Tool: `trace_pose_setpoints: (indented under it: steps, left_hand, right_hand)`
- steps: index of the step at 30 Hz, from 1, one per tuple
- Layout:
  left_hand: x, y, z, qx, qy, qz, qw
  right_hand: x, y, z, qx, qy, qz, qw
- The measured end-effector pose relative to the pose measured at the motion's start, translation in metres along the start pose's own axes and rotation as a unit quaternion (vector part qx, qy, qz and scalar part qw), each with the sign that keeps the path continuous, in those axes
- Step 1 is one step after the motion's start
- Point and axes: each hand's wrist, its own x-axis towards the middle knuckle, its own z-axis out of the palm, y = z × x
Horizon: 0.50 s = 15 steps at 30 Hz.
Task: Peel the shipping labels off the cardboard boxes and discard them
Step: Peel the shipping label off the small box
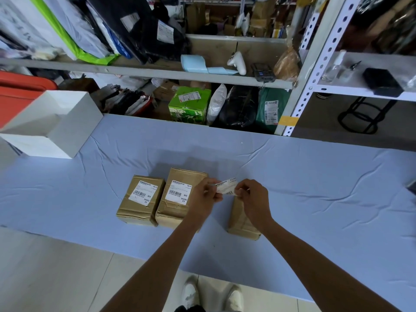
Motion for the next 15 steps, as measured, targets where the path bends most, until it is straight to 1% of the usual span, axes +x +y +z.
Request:
trace_pose_setpoints:
  steps: [3,6,9,11,13,15]
  left_hand:
    - [0.000,0.006,0.003,-0.017,0.002,-0.018,1.000]
    - [0.004,0.007,0.006,-0.005,0.002,-0.020,1.000]
    - [0.006,0.007,0.005,0.059,0.000,-0.001,0.998]
    - [0.006,0.008,0.004,0.111,-0.017,0.021,0.993]
    - [0.005,0.010,0.005,0.163,-0.032,0.041,0.985]
    - [0.005,0.013,0.006,0.225,-0.030,0.071,0.971]
  right_hand:
    - [0.000,-0.002,-0.002,0.034,0.015,-0.005,0.999]
    - [0.000,-0.003,-0.003,0.027,0.028,-0.016,0.999]
    - [0.003,-0.003,-0.005,0.041,0.030,0.007,0.999]
    - [0.005,-0.004,-0.008,0.040,0.019,0.016,0.999]
    - [0.005,-0.004,-0.010,0.045,-0.001,0.014,0.999]
    - [0.002,-0.006,-0.010,0.062,-0.009,0.014,0.998]
